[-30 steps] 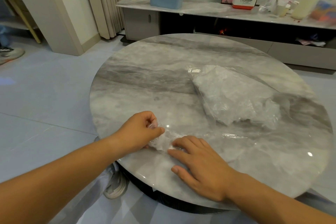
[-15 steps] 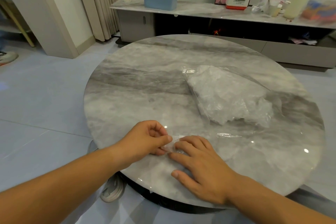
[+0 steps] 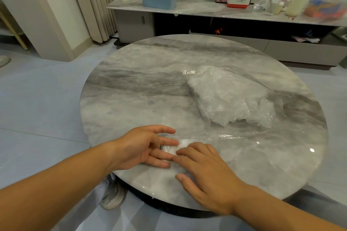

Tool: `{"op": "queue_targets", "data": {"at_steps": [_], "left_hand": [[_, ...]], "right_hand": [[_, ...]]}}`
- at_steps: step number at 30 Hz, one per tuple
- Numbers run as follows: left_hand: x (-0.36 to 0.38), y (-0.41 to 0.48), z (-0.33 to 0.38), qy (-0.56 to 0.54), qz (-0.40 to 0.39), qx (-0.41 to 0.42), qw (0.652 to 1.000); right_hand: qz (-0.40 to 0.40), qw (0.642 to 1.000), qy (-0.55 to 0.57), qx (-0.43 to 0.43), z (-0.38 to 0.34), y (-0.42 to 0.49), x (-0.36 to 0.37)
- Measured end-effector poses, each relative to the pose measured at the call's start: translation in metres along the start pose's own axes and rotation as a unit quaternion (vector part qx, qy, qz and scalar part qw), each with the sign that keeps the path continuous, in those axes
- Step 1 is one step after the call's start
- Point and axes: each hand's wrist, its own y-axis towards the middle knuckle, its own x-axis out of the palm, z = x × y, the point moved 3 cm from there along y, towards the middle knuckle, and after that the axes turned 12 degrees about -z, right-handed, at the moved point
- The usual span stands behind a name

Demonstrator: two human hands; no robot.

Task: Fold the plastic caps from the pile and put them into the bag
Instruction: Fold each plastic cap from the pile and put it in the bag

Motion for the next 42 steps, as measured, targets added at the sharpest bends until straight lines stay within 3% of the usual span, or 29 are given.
{"op": "queue_targets", "data": {"at_steps": [3,6,9,11,13,20,23,26,29,35,37,39,42], "left_hand": [[0.000,0.000,0.004,0.001,-0.001,0.007,1.000],[-0.011,0.006,0.010,0.093,0.115,0.060,0.987],[-0.018,0.013,0.019,0.312,0.183,0.082,0.929],[-0.014,0.019,0.024,0.411,0.163,0.047,0.896],[-0.008,0.024,0.027,0.448,0.136,0.003,0.884],[0.000,0.032,0.019,0.337,0.089,-0.095,0.932],[-0.001,0.029,0.015,0.240,0.066,-0.083,0.965],[-0.002,0.025,0.017,0.126,0.071,-0.026,0.989],[0.004,0.019,0.024,0.032,0.041,0.036,0.998],[0.033,0.005,0.024,-0.017,-0.085,0.045,0.995],[0.039,0.004,0.021,-0.005,-0.114,0.034,0.993],[0.042,0.004,0.016,0.002,-0.131,0.023,0.991],[0.044,0.006,0.009,-0.007,-0.122,0.001,0.992]], "right_hand": [[0.001,1.000,-0.001,0.009,0.002,-0.003,0.003],[0.005,1.000,0.003,0.007,0.001,-0.005,0.004],[-0.014,1.000,0.009,-0.016,0.003,-0.006,0.004],[-0.027,0.999,0.009,-0.039,0.005,-0.007,0.002],[-0.037,0.998,0.013,-0.055,0.005,-0.009,0.000],[-0.020,0.997,0.040,-0.060,0.014,-0.011,-0.005],[0.009,0.997,0.079,-0.017,0.016,-0.012,-0.008],[0.043,0.974,0.208,0.079,0.017,-0.010,-0.018],[0.075,0.904,0.396,0.145,0.015,-0.007,-0.034],[0.135,0.713,0.682,0.092,0.025,0.000,-0.052],[0.148,0.676,0.717,0.086,0.028,0.000,-0.056],[0.160,0.683,0.707,0.087,0.029,-0.001,-0.060],[0.167,0.744,0.642,0.085,0.030,-0.001,-0.061]]}}
